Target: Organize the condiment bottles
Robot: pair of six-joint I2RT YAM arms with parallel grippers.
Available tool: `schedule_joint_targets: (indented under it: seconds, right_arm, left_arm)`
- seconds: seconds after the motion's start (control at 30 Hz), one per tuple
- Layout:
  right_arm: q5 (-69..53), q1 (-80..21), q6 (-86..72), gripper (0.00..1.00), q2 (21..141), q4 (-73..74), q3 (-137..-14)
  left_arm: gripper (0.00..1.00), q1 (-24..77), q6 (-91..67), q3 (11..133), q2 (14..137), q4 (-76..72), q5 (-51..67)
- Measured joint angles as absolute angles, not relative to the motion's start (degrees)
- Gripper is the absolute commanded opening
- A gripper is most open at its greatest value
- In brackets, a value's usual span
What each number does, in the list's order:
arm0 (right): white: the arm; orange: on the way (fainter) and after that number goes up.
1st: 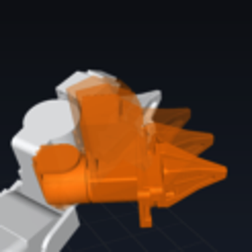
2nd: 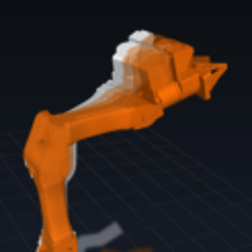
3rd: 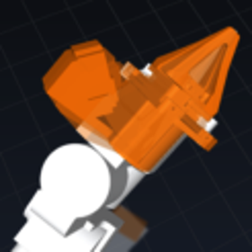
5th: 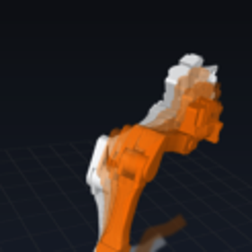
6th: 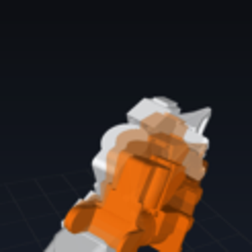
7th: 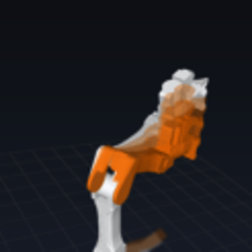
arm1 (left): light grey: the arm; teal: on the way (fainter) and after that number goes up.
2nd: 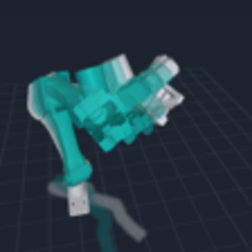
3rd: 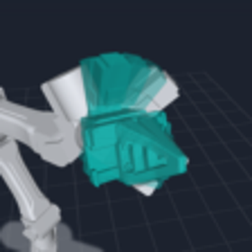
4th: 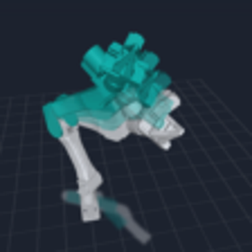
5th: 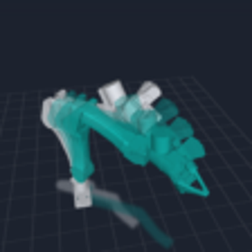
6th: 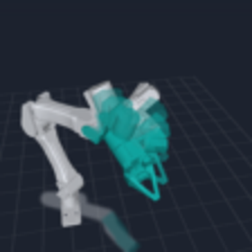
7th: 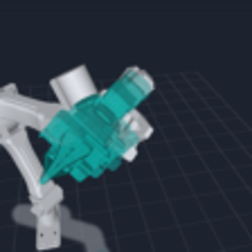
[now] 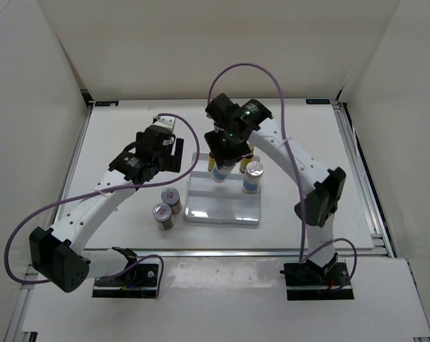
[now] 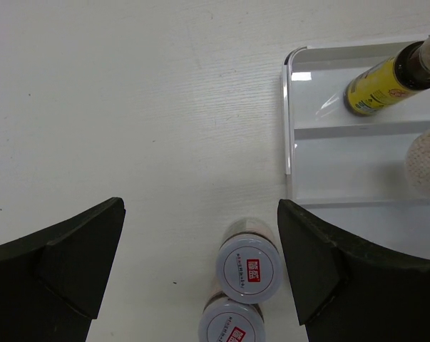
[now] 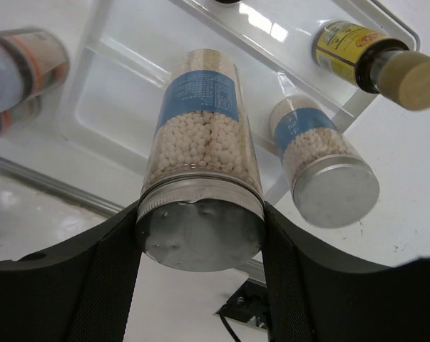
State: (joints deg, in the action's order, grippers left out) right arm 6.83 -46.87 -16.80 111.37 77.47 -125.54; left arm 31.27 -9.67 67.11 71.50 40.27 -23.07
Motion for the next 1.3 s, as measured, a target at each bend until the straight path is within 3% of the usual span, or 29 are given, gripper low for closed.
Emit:
schedule_joint_targets:
  seconds: [0.67, 0.7, 0.73, 0.8, 0.83, 0.93, 1.07, 1.3]
  right_arm:
    - [8.9, -48.1, -12.9, 0.01, 119.8, 77.5, -122.0]
    - [8.9, -48.2, -12.8, 0.04, 120.4, 77.5, -121.9]
    - [8.9, -48.2, -12.8, 0.23, 120.9, 77.3, -121.8]
    - [9.1, -48.3, -12.8, 0.50, 121.5, 76.9, -121.7]
    - [9.1, -48.3, -12.8, 0.73, 121.5, 76.8, -121.7]
    - [9.3, -48.3, -13.1, 0.99, 121.5, 76.9, -122.0]
    - [10.5, -48.3, -13.5, 0.99, 121.5, 77.3, -126.1]
    - [8.0, -45.6, -16.6, 0.99, 119.3, 76.0, -143.9]
  left_arm:
    - [0.99, 31.3, -8.8, 67.1, 70.2, 40.3, -23.4]
    - [0.99, 31.3, -8.8, 67.1, 70.1, 40.3, -23.4]
    - [0.99, 31.3, -8.8, 67.0, 69.9, 40.3, -23.4]
    - [0.99, 31.3, -8.8, 66.6, 69.3, 40.3, -23.3]
    - [0.99, 31.2, -8.8, 66.2, 68.9, 40.3, -23.1]
    - [0.99, 31.3, -8.5, 64.8, 67.8, 40.5, -21.7]
    - [0.99, 31.3, -7.9, 63.5, 66.7, 41.1, -18.3]
    - [0.99, 31.5, -7.0, 63.4, 65.8, 42.9, -9.7]
